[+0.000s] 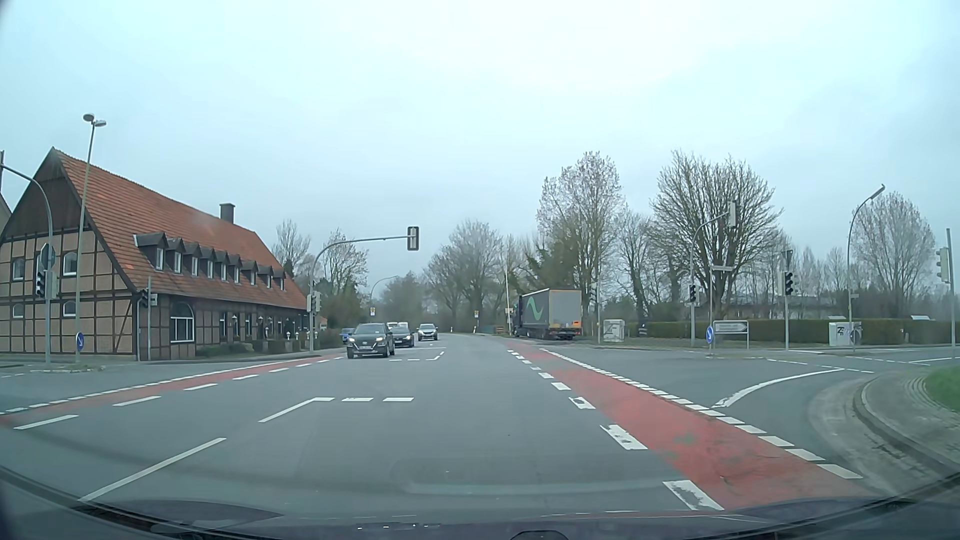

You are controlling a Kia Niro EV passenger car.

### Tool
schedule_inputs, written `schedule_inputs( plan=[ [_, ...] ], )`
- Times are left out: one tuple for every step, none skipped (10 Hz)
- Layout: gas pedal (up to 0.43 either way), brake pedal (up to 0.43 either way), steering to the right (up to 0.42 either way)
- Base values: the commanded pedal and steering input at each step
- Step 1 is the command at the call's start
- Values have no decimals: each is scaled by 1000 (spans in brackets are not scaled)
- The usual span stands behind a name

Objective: Follow the waypoints while adhering to traffic rules and regulations

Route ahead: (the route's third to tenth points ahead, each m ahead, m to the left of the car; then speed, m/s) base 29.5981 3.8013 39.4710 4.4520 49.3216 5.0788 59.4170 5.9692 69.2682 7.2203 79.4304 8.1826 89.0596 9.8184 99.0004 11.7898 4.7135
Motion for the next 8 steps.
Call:
schedule_inputs(
  plan=[
    [421,0,-8],
    [421,0,-8],
    [421,0,-8],
    [421,0,-8],
    [421,0,-8],
    [421,0,-8],
    [421,0,-9],
    [421,0,-9]
  ],
)
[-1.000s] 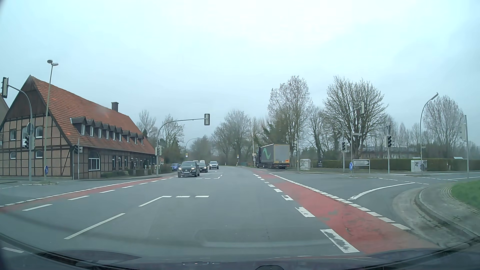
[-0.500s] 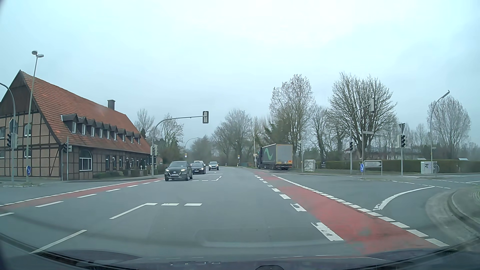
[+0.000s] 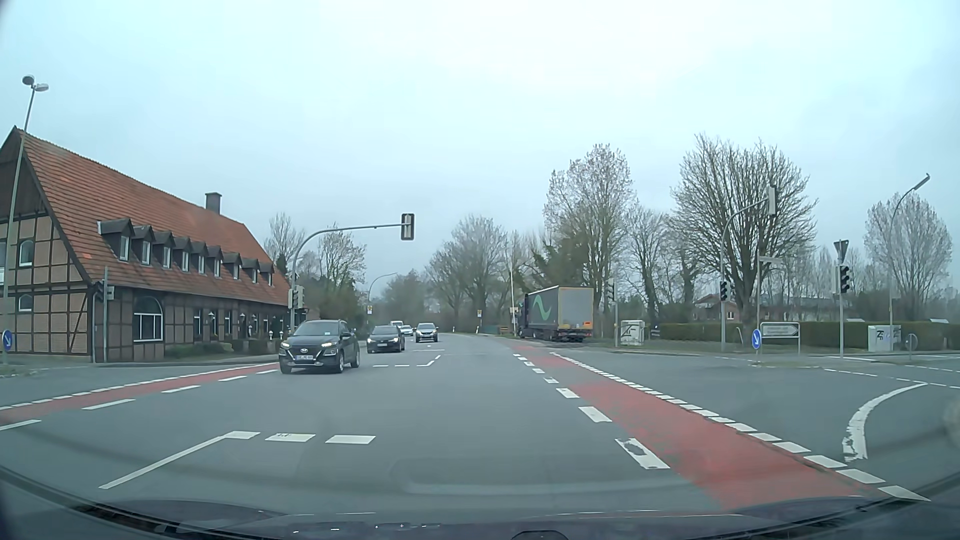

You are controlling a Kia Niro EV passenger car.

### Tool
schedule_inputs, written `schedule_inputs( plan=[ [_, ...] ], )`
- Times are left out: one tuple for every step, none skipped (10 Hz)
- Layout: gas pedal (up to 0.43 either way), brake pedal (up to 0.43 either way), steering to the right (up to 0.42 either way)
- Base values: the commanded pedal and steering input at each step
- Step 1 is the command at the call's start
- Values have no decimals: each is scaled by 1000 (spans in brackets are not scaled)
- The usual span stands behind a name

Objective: Follow the waypoints while adhering to traffic rules and regulations

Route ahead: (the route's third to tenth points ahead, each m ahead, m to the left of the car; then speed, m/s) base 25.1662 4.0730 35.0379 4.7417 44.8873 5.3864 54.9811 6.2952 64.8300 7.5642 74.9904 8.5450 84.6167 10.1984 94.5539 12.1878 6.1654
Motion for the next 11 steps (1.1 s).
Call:
schedule_inputs(
  plan=[
    [421,0,-9],
    [421,0,-9],
    [421,0,-7],
    [421,0,-5],
    [409,0,-4],
    [409,0,-4],
    [409,0,-4],
    [398,0,-4],
    [390,0,-4],
    [390,0,-4],
    [390,0,-4]
  ],
)
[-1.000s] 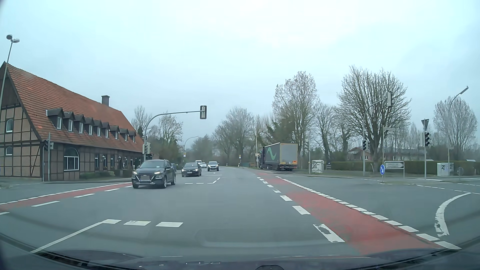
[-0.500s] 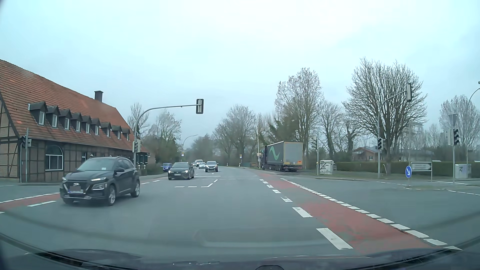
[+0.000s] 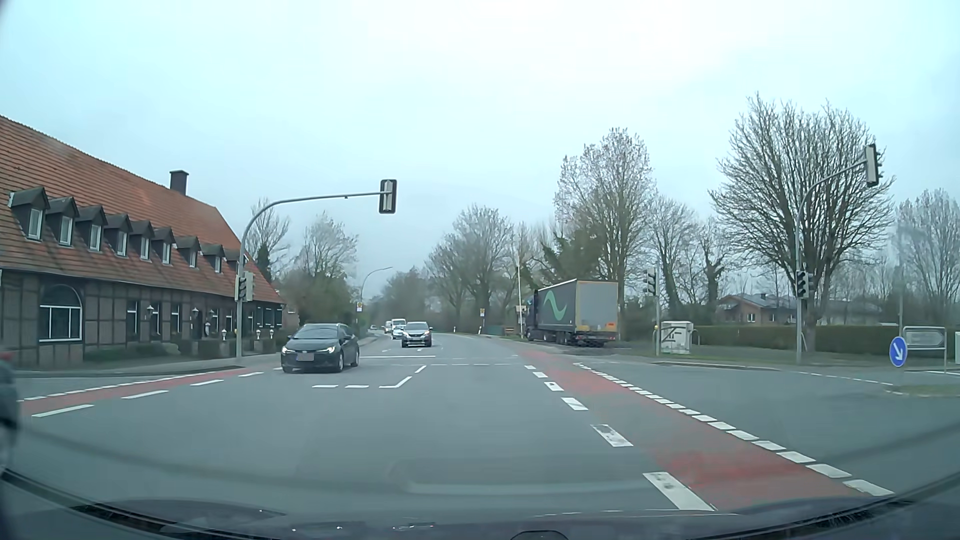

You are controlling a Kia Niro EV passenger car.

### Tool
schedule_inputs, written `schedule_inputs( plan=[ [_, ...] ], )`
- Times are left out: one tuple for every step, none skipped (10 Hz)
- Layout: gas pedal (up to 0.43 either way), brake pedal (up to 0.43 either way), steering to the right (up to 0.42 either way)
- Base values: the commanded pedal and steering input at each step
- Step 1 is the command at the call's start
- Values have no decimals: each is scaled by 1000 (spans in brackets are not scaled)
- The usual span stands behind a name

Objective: Follow the waypoints while adhering to traffic rules and regulations

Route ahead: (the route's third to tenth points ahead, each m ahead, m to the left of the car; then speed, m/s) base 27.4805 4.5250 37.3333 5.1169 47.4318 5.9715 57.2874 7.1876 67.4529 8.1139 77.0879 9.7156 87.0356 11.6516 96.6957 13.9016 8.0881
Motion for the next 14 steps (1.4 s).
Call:
schedule_inputs(
  plan=[
    [378,0,-4],
    [378,0,-4],
    [378,0,-4],
    [378,0,-4],
    [378,0,-5],
    [378,0,-9],
    [378,0,-11],
    [378,0,-11],
    [370,0,-11],
    [350,0,-11],
    [339,0,-11],
    [331,0,-11],
    [331,0,-11],
    [331,0,-11]
  ],
)
